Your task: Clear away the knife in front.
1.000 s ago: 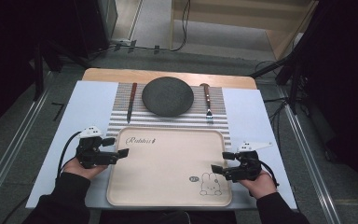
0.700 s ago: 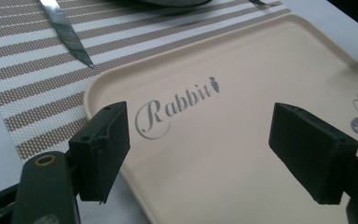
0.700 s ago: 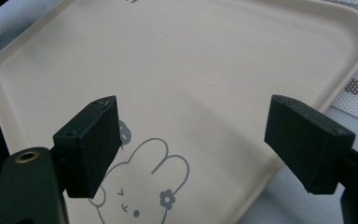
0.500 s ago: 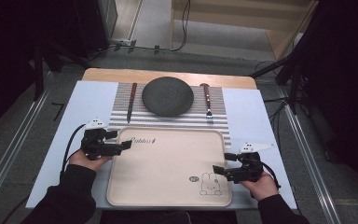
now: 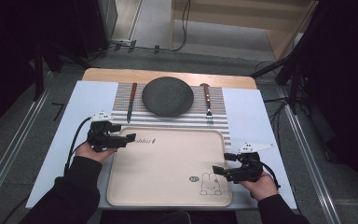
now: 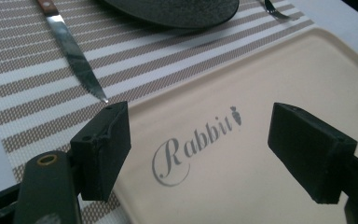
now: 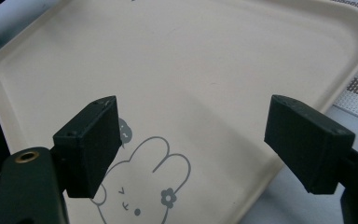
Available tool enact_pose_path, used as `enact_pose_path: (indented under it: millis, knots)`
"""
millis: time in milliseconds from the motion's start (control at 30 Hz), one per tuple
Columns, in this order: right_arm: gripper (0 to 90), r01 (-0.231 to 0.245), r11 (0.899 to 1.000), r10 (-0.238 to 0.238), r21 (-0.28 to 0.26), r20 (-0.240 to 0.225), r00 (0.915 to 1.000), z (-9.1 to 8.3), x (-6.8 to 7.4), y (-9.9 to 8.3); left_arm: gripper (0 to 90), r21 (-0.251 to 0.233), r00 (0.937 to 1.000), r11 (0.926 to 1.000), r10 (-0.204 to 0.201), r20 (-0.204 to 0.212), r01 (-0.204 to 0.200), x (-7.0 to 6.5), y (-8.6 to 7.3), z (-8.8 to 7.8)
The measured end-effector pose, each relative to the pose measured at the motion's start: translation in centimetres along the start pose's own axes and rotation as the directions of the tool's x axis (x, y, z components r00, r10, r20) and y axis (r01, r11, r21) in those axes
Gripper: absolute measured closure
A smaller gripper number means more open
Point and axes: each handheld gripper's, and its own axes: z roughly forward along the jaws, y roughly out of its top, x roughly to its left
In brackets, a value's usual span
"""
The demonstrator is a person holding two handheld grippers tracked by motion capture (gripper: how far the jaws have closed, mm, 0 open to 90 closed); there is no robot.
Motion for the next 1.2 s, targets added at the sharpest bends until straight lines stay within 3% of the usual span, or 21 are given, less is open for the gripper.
enact_pose_path:
  millis: [167, 633, 1200]
  knots:
    - [16.6, 0.002, 1.000, -0.002, 0.001, 0.000, 1.0000, 0.0, 0.0, 0.0, 21.7, -0.008, 1.0000, 0.9999, -0.006, 0.006, 0.006, 0.1, 0.8, 0.5]
    - [16.6, 0.008, 1.000, -0.008, 0.001, -0.001, 1.0000, 0.1, 0.0, 0.0, 23.0, -0.011, 0.9990, 0.9994, -0.033, -0.032, 0.032, 1.6, 2.1, 1.3]
    - [16.6, 0.007, 1.000, -0.007, 0.005, -0.003, 1.0000, 0.1, 0.0, 0.0, 23.0, -0.010, 0.9985, 0.9987, -0.050, -0.023, 0.050, 2.8, 3.9, 2.6]
